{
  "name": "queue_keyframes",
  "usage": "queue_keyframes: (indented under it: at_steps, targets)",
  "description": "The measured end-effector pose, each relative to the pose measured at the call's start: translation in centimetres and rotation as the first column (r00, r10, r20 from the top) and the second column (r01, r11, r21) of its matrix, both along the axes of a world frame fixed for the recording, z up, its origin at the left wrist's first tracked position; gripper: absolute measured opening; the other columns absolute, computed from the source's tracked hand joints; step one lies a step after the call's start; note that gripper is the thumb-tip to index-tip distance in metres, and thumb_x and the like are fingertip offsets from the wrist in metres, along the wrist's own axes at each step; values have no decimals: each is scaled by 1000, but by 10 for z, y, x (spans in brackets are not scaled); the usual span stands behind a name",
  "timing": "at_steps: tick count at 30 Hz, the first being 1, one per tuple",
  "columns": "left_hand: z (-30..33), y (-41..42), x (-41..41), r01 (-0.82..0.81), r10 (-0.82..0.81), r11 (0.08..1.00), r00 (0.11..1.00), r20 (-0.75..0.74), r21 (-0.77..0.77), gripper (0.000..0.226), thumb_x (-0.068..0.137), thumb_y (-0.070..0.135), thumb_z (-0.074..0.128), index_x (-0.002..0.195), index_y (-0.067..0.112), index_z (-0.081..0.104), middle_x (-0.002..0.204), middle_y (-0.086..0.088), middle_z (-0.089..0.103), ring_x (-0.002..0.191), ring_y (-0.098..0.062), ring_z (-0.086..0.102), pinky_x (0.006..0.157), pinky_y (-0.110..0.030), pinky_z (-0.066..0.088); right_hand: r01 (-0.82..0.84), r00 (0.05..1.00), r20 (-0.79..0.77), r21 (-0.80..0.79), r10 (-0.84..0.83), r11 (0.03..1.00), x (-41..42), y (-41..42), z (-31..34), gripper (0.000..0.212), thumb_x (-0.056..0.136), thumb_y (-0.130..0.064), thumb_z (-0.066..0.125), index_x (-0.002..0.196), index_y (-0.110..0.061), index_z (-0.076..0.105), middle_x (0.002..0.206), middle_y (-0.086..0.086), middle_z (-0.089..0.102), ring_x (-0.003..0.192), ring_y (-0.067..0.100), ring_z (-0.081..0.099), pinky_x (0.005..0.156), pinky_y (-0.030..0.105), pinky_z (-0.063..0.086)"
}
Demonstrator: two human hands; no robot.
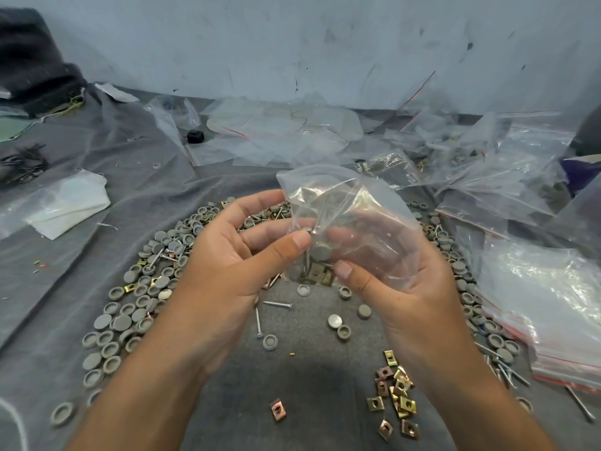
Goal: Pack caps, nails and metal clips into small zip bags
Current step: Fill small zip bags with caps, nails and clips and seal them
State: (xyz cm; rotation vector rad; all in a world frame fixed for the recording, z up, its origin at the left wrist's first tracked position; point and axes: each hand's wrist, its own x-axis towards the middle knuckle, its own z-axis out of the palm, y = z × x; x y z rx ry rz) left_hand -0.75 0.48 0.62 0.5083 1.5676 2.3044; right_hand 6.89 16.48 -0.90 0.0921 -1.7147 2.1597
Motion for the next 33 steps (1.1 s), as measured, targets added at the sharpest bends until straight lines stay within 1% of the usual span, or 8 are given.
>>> queue_keyframes:
  at_steps: [4,6,8,11,15,22,28,33]
  targets:
    - [1,-1,0,0,0,1000,1000,-14,-20,62,71,18,79,128,14,55,107,-10,77,93,-19,75,72,-21,57,-88,996,5,41,88,995,-1,3,4,39,87,-9,75,125,-17,68,118,5,75,114,20,70,93,25,54]
    - [1,-2,1,21,-23,998,999,-27,-53,60,74,14,80,129,13,54,106,-11,77,99,-23,74,78,-25,58,-112,994,21,43,112,993,-1,5,6,32,87,-21,70,118,-26,73,118,4,75,114,21,69,90,29,56]
    - [2,-2,2,36,-40,996,998,-42,-82,59,74,10,80,127,13,54,103,-11,77,98,-22,75,77,-22,57,-68,995,69,39,65,997,-1,6,7,36,85,-26,73,121,-27,71,119,4,75,112,23,70,81,38,60]
    - [2,0,4,23,-29,993,998,-48,-116,54,69,11,79,119,13,58,96,-9,78,91,-20,76,72,-18,57,12,999,43,49,-15,999,0,1,6,35,84,-19,82,117,-21,71,112,1,77,103,17,74,75,29,62]
    - [0,2,4,-15,11,987,1000,-29,-161,56,62,16,84,111,9,59,92,-8,79,86,-22,77,70,-21,57,83,997,3,86,-83,993,1,-5,7,36,77,-14,80,111,-18,70,98,-1,79,84,7,74,64,14,55]
    - [-1,2,3,36,-34,994,999,24,-107,40,72,9,75,107,8,56,94,-11,78,80,-14,75,64,-17,54,116,992,40,89,-119,989,-3,-3,6,32,74,-17,78,104,-20,67,91,-3,79,75,7,72,51,21,52]
    - [0,1,4,-14,10,988,1000,-28,-154,68,54,18,84,114,3,57,92,-15,77,87,-27,76,72,-28,60,32,999,26,215,-38,976,-4,-1,7,41,74,-11,85,111,-13,68,97,2,78,88,17,76,70,23,59]
    - [-2,1,3,75,-76,989,997,-2,-129,52,71,14,78,117,7,56,99,-16,77,99,-28,74,82,-27,58,34,998,41,202,-43,979,-6,5,11,34,78,-12,80,109,-14,66,91,-5,79,77,6,74,62,16,56]
